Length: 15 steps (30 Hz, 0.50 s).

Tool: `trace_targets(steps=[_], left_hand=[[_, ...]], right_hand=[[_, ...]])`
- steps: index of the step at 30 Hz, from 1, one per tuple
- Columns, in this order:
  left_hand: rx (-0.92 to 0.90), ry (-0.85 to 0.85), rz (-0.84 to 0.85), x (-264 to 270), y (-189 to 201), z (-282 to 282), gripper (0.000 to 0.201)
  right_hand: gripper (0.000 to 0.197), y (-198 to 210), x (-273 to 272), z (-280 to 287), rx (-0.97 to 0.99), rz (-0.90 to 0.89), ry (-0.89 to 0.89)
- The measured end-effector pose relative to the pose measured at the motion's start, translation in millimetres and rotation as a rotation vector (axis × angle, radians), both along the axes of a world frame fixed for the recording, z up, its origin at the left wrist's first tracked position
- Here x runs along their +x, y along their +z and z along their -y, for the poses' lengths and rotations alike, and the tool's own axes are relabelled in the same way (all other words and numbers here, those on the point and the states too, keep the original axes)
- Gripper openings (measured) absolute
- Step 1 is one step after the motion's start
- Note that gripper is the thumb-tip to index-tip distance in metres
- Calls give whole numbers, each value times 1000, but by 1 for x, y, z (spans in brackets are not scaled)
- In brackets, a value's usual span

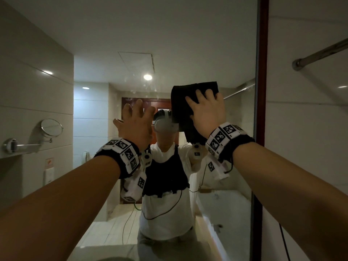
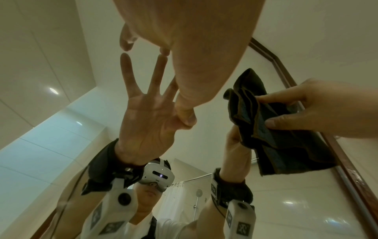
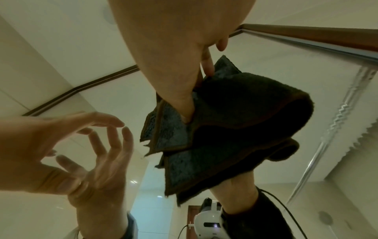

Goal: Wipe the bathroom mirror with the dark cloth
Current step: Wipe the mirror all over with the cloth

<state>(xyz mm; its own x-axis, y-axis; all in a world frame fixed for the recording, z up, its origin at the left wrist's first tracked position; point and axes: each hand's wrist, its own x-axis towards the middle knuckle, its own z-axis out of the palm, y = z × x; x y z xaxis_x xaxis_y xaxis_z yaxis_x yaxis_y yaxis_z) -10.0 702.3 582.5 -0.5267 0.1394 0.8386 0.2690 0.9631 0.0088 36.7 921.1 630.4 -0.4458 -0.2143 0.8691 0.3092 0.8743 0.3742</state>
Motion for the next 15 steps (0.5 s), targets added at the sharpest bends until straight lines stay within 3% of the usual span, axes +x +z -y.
trace_targets(steps=[3,6,9,15], left_hand=[[-2,5,2,0,1,1,83],[-5,4,13,0,1,1,86],[-2,-13,7,-1,1,1,85],[10,-20,12,-1,1,0,85]], right_hand=[[66,4,3,2,20,2,9],[74,0,-4,0,-93,59,99],[71,-11,-16,-4,-198,127,179],[72,-21,-20,0,-227,148,221]])
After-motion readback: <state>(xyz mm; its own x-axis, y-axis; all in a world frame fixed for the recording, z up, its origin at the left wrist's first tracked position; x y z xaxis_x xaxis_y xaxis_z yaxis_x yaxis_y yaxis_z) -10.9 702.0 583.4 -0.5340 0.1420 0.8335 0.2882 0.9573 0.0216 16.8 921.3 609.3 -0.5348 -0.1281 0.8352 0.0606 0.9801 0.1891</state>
